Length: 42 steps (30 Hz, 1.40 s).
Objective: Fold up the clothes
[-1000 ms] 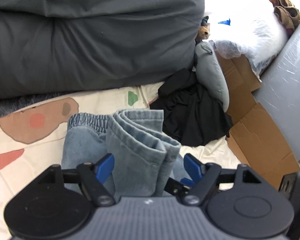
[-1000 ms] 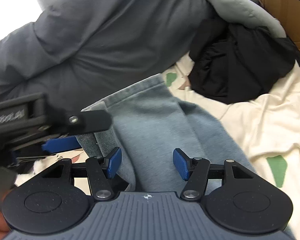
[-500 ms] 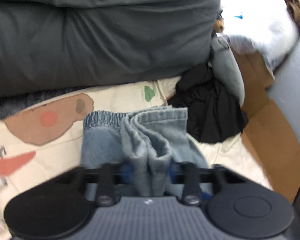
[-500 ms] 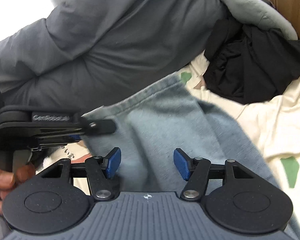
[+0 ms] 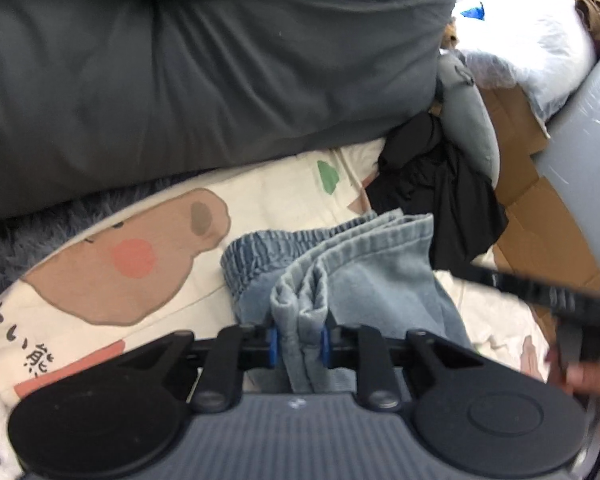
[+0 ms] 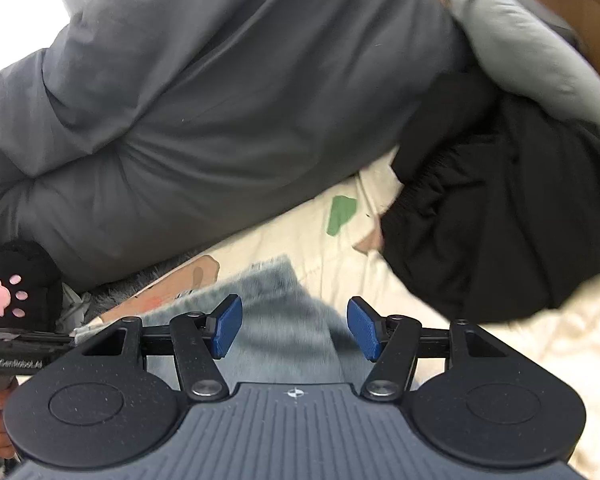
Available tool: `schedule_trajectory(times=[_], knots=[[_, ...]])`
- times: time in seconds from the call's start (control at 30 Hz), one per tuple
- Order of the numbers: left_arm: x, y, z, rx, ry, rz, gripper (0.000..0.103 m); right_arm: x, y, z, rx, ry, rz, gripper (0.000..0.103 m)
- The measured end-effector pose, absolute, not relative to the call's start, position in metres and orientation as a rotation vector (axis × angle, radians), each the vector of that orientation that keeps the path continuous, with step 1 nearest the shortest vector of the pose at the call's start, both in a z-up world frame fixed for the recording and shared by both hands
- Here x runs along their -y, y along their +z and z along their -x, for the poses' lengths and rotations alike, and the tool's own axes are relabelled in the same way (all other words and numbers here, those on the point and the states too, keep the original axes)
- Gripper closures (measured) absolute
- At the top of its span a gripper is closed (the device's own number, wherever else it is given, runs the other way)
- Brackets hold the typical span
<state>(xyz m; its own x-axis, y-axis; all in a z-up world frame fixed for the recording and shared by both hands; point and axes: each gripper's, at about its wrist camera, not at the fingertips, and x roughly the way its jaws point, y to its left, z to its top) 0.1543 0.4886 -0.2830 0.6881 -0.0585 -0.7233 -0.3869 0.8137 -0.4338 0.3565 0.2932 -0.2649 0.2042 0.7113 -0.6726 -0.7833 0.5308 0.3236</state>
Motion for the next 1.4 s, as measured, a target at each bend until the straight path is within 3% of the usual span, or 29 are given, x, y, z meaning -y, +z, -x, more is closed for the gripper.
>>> schedule_trajectory(times=[0.33, 0.47, 0.57, 0.7, 0.73, 0.97, 1.2, 1.27, 1.3, 1.4], knots=[[-0.491, -0.300, -0.144, -0.775, 0.234, 0.643, 0.081, -0.344, -0.278, -0.372, -0.934, 1.256, 0.312, 0.042], [-0.494, -0.305, -0.142, -0.774, 0.245, 0.660, 0.076, -0.352, -0.275, -0.368, -0.925, 1.287, 0.347, 0.059], [-0.493, -0.306, -0.140, -0.757, 0.251, 0.671, 0.073, -0.351, -0.267, -0.362, -0.890, 1.284, 0.389, 0.079], [-0.491, -0.309, -0.134, -0.730, 0.252, 0.678, 0.077, -0.342, -0.250, -0.353, -0.852, 1.268, 0.408, 0.086], [-0.490, -0.308, -0.132, -0.715, 0.251, 0.684, 0.083, -0.339, -0.245, -0.351, -0.850, 1.252, 0.407, 0.086], [-0.488, -0.274, -0.146, -0.683, 0.175, 0.664, 0.086, -0.323, -0.213, -0.378, -0.959, 1.089, 0.251, 0.087], [-0.513, -0.293, -0.198, -0.795, 0.137, 0.726, 0.086, -0.354, -0.245, -0.393, -1.023, 0.950, 0.267, 0.085], [-0.520, -0.308, -0.205, -0.832, 0.154, 0.756, 0.086, -0.356, -0.260, -0.396, -1.050, 0.921, 0.221, 0.073], [-0.522, -0.314, -0.206, -0.838, 0.163, 0.771, 0.086, -0.354, -0.265, -0.398, -1.060, 0.916, 0.201, 0.062], [-0.522, -0.320, -0.198, -0.806, 0.162, 0.800, 0.085, -0.340, -0.278, -0.404, -1.095, 0.920, 0.123, 0.055]])
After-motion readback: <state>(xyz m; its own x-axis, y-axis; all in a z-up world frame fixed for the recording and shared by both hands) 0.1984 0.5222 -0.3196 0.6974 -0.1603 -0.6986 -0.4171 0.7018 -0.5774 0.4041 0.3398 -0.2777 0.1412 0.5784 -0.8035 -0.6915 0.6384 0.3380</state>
